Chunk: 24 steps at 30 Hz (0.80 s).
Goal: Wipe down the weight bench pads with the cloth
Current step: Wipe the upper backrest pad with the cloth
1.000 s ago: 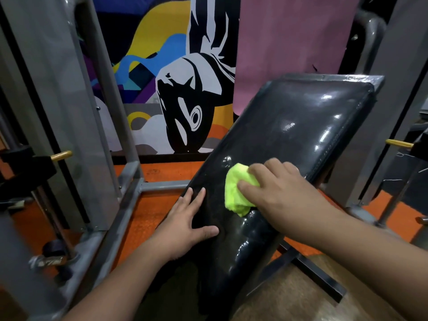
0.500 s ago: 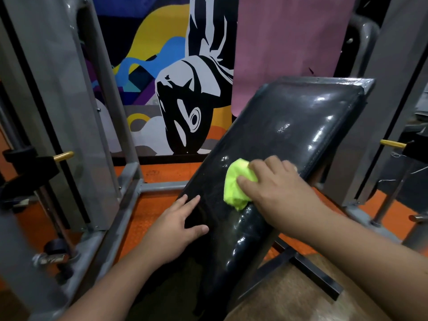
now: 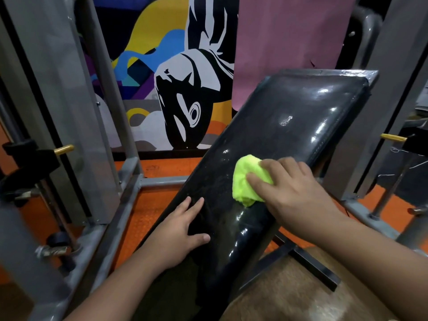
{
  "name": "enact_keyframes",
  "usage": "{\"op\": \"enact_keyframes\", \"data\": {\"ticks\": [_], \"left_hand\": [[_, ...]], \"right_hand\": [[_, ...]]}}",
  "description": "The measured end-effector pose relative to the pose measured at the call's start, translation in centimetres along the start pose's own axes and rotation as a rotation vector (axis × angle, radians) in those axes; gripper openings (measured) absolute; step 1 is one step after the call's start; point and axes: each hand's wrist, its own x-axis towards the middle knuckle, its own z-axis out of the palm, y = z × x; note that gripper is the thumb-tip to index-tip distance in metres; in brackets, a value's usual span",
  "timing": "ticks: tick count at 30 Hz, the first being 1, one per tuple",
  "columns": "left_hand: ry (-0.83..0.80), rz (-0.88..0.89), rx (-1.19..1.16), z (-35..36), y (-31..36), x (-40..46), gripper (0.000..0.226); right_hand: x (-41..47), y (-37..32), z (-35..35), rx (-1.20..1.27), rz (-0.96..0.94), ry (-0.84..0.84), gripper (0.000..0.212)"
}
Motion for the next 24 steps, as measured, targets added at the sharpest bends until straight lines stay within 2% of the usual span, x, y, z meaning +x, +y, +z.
{"op": "enact_keyframes", "data": {"ticks": [4,8,12,16,20,24], "left_hand": [[0.001,0.003,-0.004,0.1,0.1,-0.2,0.090],[0.008,-0.016,0.007,0.0,0.2,-0.1,0.090],[0.013,-0.001,-0.006,0.2,0.2,-0.3,0.090],[0.020,0.001,-0.007,0.1,0.0,-0.2,0.090],[0.005,0.007,-0.012,0.1,-0.1,-0.2,0.090],[0.014,-0.007,-0.004,0.1,-0.2,-0.1,0.090]], "right_hand": [[-1.1,-0.4,0.0,-0.001,-0.110,0.007,0.038],[0.4,-0.3,0.3,0.006,0.065,0.052,0.045],[-1.2,-1.5,0.7,0.004,-0.091,0.051,0.040],[-0.1,-0.7,0.5,0.001,0.016,0.053,0.039],[-0.9,-1.6,0.3,0.012,-0.183,-0.009,0.036],[0.4,-1.0,0.1,-0.007,-0.087,-0.035,0.041]]}}
